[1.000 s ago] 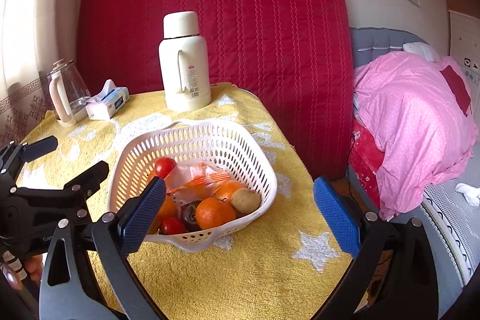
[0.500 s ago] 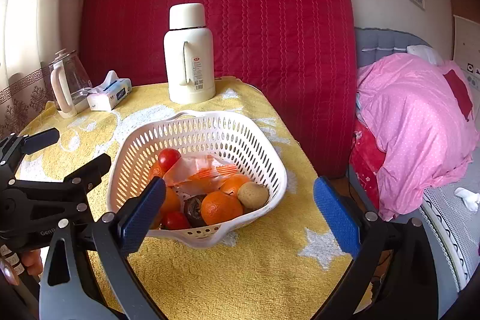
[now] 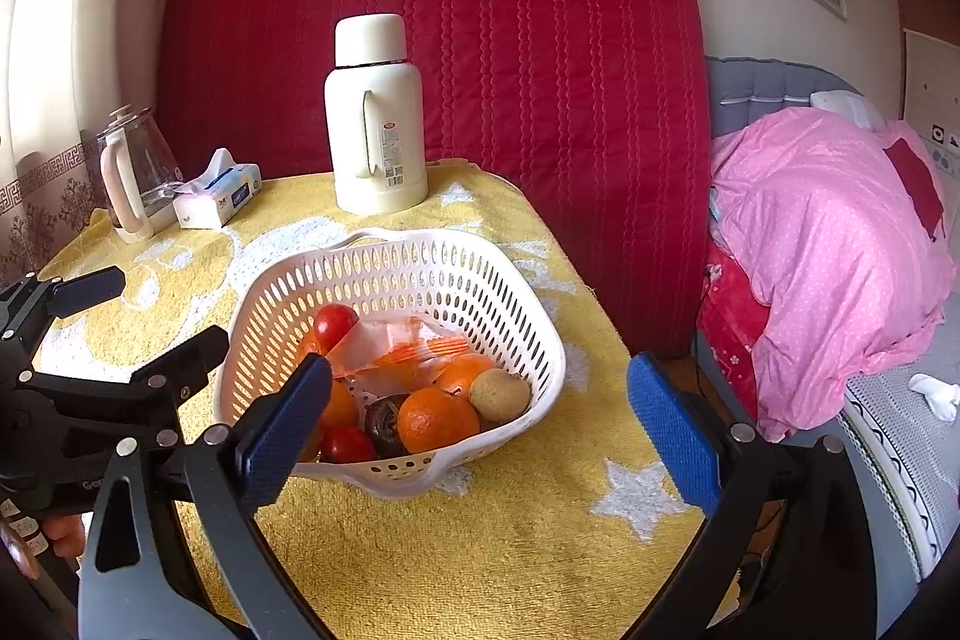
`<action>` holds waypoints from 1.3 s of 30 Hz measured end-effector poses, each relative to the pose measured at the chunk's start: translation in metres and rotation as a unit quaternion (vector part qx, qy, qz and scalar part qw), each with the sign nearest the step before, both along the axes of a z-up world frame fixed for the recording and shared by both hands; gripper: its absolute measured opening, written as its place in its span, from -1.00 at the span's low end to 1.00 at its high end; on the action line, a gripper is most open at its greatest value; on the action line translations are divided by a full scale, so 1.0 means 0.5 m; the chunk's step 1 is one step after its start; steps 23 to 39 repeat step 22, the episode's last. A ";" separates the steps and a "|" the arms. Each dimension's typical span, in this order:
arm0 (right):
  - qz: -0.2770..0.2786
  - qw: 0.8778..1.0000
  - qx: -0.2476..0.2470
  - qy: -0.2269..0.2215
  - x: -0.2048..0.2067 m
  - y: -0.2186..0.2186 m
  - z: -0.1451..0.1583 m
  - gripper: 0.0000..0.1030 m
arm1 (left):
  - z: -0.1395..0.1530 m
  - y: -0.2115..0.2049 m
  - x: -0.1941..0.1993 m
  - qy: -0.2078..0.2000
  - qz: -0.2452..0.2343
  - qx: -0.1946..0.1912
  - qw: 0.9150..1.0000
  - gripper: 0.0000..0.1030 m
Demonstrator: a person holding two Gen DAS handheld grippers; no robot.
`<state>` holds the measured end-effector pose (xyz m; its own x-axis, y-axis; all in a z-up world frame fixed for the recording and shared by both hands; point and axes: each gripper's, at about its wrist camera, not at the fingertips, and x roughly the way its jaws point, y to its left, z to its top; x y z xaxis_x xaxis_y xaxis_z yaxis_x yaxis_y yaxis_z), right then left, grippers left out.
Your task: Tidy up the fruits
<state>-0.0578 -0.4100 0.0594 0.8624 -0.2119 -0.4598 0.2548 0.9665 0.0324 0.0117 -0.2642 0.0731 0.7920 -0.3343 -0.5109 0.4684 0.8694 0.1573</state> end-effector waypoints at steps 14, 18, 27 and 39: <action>-0.013 1.000 -0.002 -0.005 -0.004 -0.012 0.004 0.94 | 0.005 -0.006 -0.012 -0.023 0.000 0.007 1.000 0.90; -0.015 1.000 0.000 -0.005 -0.005 -0.015 0.004 0.94 | 0.003 -0.008 -0.014 -0.020 0.004 0.013 1.000 0.90; -0.014 1.000 -0.001 -0.005 -0.005 -0.015 0.004 0.94 | 0.003 0.001 -0.009 -0.014 0.008 0.013 1.000 0.90; -0.014 1.000 -0.001 -0.005 -0.005 -0.015 0.004 0.94 | 0.003 0.001 -0.009 -0.014 0.008 0.013 1.000 0.90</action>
